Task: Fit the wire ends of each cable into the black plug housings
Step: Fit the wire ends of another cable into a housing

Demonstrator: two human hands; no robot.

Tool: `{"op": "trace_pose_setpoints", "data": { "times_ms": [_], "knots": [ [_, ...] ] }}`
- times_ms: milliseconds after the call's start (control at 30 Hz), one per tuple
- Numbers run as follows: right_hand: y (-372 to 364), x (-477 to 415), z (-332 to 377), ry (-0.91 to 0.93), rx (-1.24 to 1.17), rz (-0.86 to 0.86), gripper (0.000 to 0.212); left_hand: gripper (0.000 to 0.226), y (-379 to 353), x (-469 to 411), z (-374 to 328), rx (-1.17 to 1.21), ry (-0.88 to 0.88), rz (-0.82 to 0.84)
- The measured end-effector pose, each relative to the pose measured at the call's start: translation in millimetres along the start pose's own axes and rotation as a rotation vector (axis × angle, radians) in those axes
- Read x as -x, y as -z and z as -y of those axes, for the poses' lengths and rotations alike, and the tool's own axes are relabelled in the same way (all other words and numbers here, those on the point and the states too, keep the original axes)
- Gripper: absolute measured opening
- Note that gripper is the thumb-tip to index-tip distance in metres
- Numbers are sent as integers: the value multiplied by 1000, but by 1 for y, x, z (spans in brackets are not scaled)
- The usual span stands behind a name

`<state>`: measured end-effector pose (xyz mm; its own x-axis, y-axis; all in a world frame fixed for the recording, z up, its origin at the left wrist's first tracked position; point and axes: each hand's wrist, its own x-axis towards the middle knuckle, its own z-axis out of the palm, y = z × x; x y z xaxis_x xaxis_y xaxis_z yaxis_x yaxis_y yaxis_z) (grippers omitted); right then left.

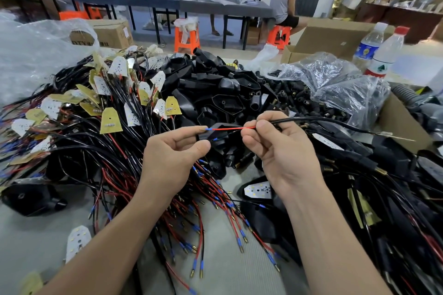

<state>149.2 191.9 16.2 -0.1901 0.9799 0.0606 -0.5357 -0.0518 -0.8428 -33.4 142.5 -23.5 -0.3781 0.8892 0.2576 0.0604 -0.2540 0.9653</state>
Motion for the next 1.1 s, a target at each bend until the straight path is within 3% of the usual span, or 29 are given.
{"op": "trace_pose_setpoints", "data": {
  "times_ms": [67,267,633,1100],
  "knots": [
    [-1,0,-2,23,55,-30,20,33,1,-1,2,-23,-3,-37],
    [-6,0,-9,110,175,-175,16,28,6,-6,-4,231,89,-64],
    [-5,2,-6,124,147,-96,23,29,5,-5,3,98,43,-103],
    [-6,-2,-15,154,184,-203,22,24,7,-3,1,133,28,-46]
  ]
}}
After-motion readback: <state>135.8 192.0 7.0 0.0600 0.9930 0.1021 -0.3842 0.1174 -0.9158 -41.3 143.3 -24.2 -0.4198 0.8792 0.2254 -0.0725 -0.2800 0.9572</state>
